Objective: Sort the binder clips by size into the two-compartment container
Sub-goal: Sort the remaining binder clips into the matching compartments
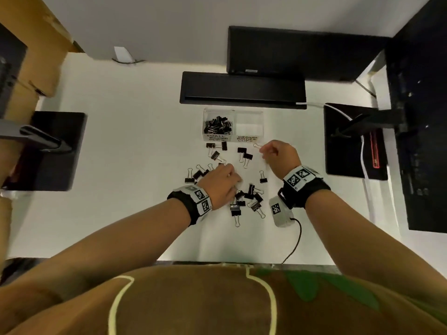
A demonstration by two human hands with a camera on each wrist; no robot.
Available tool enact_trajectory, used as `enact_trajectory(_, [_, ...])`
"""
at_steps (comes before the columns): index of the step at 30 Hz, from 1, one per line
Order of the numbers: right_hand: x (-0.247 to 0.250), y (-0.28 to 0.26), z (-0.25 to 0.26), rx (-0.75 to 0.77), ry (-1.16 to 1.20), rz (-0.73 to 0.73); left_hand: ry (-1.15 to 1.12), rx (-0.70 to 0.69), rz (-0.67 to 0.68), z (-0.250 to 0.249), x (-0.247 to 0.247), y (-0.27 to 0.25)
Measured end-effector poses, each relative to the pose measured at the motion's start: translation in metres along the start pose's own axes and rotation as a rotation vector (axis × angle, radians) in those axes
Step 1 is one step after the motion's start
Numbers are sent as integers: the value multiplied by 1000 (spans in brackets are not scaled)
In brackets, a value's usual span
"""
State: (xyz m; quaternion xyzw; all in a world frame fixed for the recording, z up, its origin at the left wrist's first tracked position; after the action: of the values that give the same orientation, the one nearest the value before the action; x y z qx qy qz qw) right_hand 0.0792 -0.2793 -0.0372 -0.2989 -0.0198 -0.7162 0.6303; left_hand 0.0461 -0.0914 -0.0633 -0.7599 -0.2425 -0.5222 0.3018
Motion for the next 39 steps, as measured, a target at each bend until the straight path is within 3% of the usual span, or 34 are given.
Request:
enact_trajectory(4, [7, -24, -35, -67, -152, 57, 56, -73, 100, -11, -7, 3])
enact_trajectory(13, [-11, -39, -48, -39, -220, 69, -14, 126, -10, 8, -2, 6])
enact_trajectory(19, [-21, -37, -42, -9, -275, 77, 56, 101, 97, -28, -2, 10])
enact_trajectory(23, [-12, -36, -48, -111, -152, 47, 116, 181, 168, -37, -12, 14])
enact_trajectory(27, [-1, -40, -57, -450, 450, 20, 124, 176, 142, -32, -10, 20])
enact_trajectory(29, [5, -41, -61, -513, 564, -2, 112, 169, 124, -26, -5, 21])
enact_trajectory(31, [9, -42, -64, -476, 508, 34, 81, 176, 104, -20, 0, 23])
enact_trajectory(36, [-1, -46, -57, -170, -71, 248, -81, 287, 17, -5, 14, 25])
enact_trajectory(39, [-16, -48, -58, -61, -291, 372, -208, 407, -43, 9, 17, 23])
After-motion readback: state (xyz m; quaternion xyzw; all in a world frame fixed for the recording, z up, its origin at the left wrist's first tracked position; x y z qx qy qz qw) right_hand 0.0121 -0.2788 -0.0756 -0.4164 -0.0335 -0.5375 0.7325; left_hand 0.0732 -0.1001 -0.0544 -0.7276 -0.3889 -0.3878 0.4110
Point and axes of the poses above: each hand's wrist, its own y-axis towards the middle knuckle, its own x-axis out of the back of the hand, z = x × y, the point moved 4 cm from there along y, towards the middle knuckle, and after that the axes turned 12 degrees about y, right-handed, at the moved point
